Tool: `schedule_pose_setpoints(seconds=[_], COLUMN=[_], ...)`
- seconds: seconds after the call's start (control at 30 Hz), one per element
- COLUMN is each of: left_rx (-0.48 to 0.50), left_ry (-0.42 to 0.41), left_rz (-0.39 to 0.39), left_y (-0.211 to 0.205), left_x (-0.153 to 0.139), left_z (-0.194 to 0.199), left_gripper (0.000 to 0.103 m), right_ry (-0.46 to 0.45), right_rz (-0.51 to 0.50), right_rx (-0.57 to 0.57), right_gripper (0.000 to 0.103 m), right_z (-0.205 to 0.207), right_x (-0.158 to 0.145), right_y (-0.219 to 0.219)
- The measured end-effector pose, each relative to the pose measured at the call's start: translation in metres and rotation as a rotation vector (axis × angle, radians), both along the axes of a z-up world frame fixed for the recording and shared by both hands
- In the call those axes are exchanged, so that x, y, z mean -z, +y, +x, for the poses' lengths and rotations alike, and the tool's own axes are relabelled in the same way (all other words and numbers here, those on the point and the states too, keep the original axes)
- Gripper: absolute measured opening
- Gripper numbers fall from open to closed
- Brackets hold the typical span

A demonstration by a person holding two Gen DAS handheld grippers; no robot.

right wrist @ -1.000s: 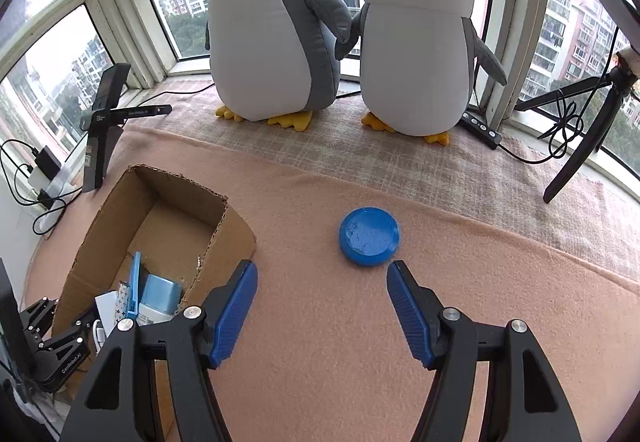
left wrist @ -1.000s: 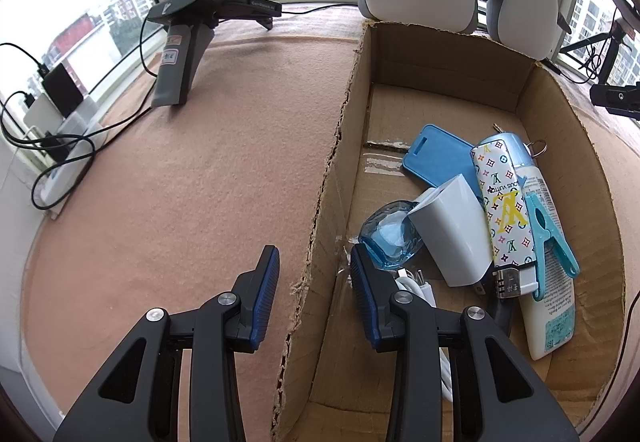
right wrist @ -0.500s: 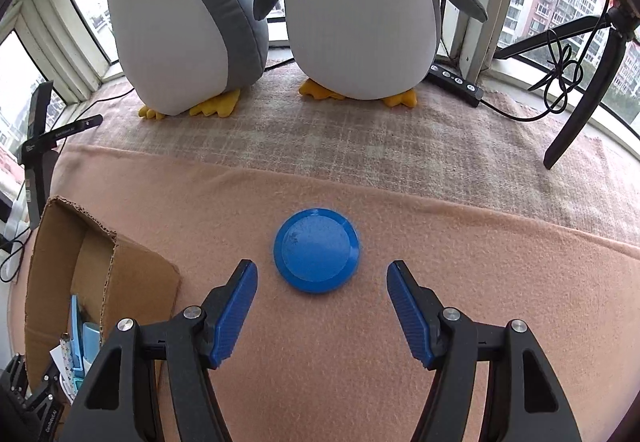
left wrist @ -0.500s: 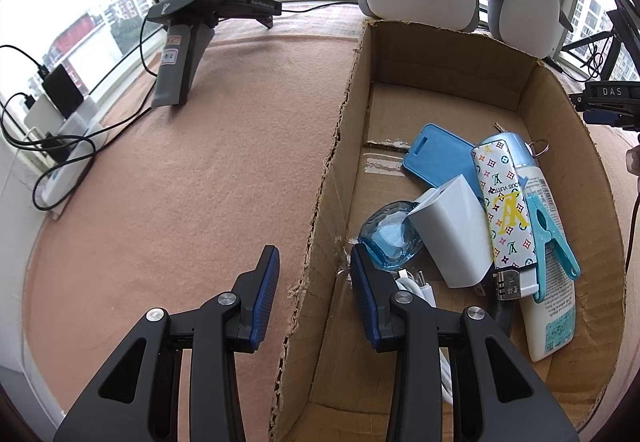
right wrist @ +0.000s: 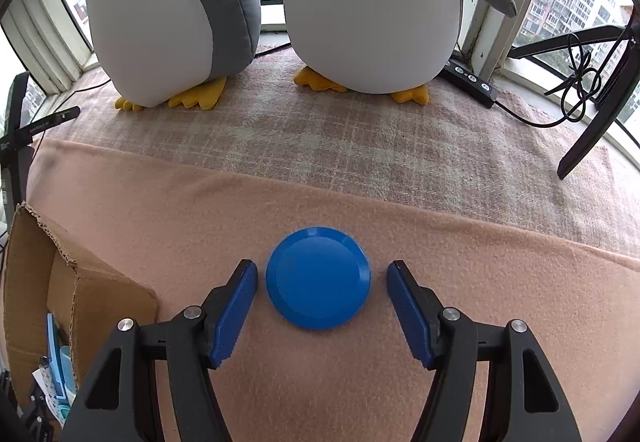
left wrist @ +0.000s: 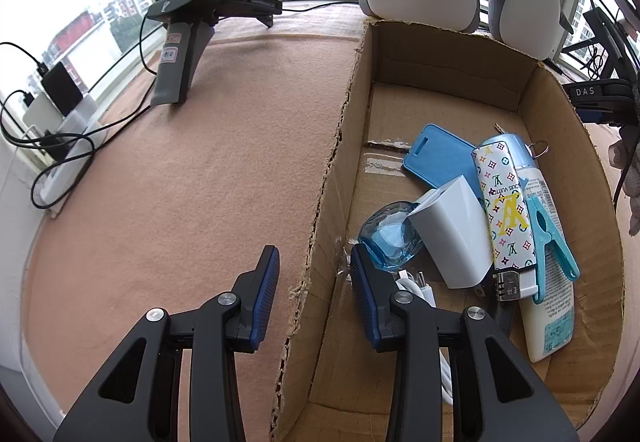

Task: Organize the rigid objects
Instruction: 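Move the right tool to the blue round lid and grasp it, then carry the blue lid with the right tool into the box and release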

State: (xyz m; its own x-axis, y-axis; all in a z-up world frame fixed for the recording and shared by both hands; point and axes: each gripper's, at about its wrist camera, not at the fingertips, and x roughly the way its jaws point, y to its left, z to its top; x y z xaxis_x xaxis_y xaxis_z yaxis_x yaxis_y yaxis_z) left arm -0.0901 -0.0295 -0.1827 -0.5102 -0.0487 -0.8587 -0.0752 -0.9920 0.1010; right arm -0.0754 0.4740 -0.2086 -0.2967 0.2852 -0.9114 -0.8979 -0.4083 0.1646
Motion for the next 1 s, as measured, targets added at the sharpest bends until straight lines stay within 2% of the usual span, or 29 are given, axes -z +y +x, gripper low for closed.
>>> schedule_pose_setpoints(seconds=[0.2,0.33,0.63,1.0], left_rx=[0.001,0.000,0.000,0.004], left_ry=[0.000,0.000,-0.001,-0.001], left_rz=[0.000,0.001,0.006,0.017], left_y=[0.000,0.000,0.000,-0.001], left_x=[0.000,0.000,0.001,0.000], left_z=[0.000,0.000,0.001,0.003], left_gripper=[0.036,0.036,0.036,0.036], right_ry=[-0.032,-0.037,-0.023,0.038], right_rz=[0.012,0.011,-0.004,-0.011], right_rx=[-0.017,-0.028,-0.036,-0.024], right_gripper=[0.057,0.046,0.046,0.046], right_z=[-0.002,-0.001,0.012,0.052], right_x=[0.000,-0.001,-0.001,-0.011], right_y=[-0.002,-0.004,-0.016,-0.056])
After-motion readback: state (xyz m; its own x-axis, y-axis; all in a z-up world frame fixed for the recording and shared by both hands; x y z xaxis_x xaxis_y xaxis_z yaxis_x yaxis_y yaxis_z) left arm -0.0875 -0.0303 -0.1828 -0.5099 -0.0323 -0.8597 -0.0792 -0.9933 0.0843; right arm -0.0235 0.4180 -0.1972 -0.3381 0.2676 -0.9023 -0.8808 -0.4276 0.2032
